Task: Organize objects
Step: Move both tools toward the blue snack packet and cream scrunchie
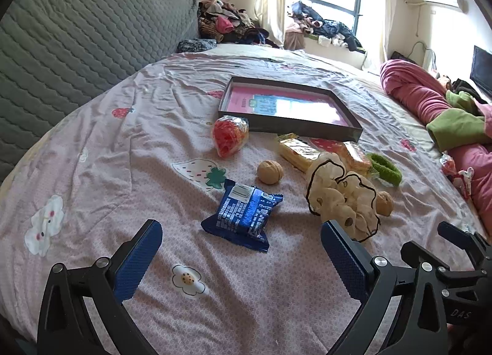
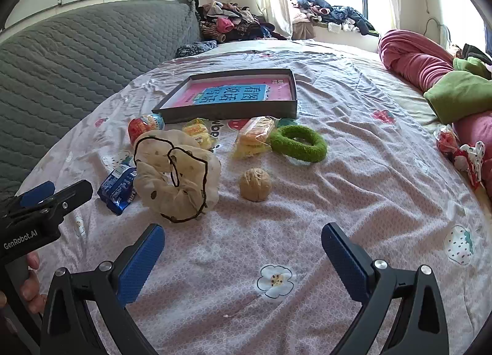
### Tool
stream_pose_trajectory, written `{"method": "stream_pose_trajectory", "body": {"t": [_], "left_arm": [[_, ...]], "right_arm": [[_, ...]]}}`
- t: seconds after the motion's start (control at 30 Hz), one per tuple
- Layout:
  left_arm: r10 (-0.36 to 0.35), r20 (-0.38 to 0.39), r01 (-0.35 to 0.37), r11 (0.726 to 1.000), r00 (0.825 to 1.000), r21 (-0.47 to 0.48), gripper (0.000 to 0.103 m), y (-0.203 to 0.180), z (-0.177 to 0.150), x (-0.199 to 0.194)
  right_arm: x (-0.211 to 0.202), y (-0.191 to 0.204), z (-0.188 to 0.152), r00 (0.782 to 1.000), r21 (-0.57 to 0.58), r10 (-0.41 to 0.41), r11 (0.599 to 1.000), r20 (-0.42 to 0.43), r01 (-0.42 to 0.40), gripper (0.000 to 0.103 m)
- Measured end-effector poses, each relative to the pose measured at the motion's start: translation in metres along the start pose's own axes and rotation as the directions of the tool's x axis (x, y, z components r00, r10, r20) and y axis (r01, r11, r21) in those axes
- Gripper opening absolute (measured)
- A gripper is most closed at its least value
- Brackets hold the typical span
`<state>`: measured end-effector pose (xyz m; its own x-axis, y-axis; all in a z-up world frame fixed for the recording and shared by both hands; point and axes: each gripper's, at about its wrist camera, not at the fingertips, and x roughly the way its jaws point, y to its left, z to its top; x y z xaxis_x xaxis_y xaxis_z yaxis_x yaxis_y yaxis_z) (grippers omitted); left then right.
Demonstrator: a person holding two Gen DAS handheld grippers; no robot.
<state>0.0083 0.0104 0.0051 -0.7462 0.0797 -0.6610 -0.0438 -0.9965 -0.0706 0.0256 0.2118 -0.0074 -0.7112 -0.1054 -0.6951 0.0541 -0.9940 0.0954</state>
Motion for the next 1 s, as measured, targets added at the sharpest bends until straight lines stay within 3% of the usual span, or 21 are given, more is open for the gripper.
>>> {"method": "stream_pose_trajectory", "body": {"t": [0.43,1.0], "left_arm": [[-0.022,0.014,0.023,0.999,1.000,-0.040,0.103,0.006,0.002,-0.003],[-0.030,0.012,0.030,1.000,0.999,-0.005,0.103,-0.001,0.003,-0.011]], "right_arm": [[-0.002,0.000,0.000,1.000,0.009,0.018,1.000,0.010,-0.018,0.103],[-0.010,0.002,0.004,0.999,0.012,0.037,0.999,0.029,-0.038,0.103]]}}
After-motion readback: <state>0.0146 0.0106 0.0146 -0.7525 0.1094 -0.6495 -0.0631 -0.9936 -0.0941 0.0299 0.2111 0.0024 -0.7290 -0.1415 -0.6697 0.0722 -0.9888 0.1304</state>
